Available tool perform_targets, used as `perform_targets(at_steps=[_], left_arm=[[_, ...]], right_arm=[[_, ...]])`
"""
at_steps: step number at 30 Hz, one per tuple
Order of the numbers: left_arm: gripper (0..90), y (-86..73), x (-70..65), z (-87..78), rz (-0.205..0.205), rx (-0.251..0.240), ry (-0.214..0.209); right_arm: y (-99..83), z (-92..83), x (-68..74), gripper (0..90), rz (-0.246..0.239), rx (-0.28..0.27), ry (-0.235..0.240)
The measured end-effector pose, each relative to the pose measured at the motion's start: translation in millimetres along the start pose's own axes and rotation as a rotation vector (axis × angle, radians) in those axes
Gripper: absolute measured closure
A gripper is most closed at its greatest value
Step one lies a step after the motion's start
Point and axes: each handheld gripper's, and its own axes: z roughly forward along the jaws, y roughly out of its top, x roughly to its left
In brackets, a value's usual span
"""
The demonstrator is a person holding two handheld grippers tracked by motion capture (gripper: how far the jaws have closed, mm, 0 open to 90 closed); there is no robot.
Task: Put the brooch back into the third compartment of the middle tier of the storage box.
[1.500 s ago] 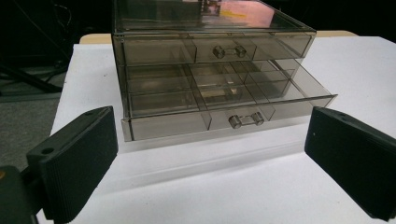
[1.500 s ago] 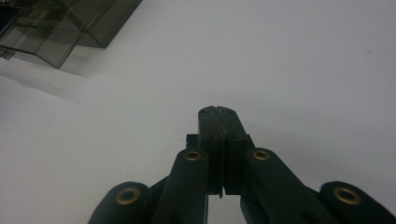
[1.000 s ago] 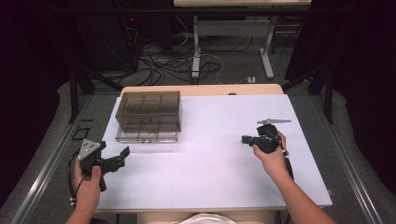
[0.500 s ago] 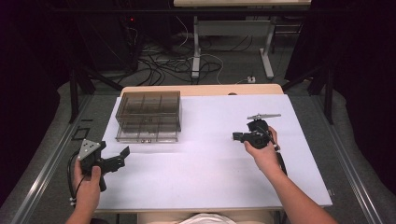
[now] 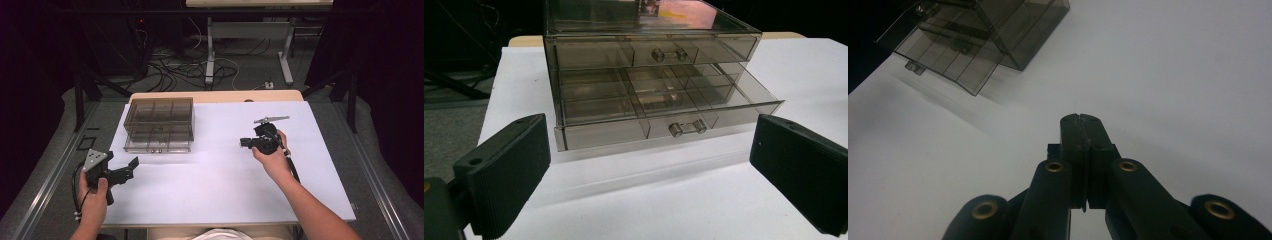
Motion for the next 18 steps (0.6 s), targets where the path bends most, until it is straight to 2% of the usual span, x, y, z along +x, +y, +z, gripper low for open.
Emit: perform_targets(at_steps=[18], left_arm=[[2.7,0.2,0.1,-0.4,0.002,0.0,-0.001]], right_arm=[[14.8,12.9,15.6,90.0,-0.031,0.006,0.01]])
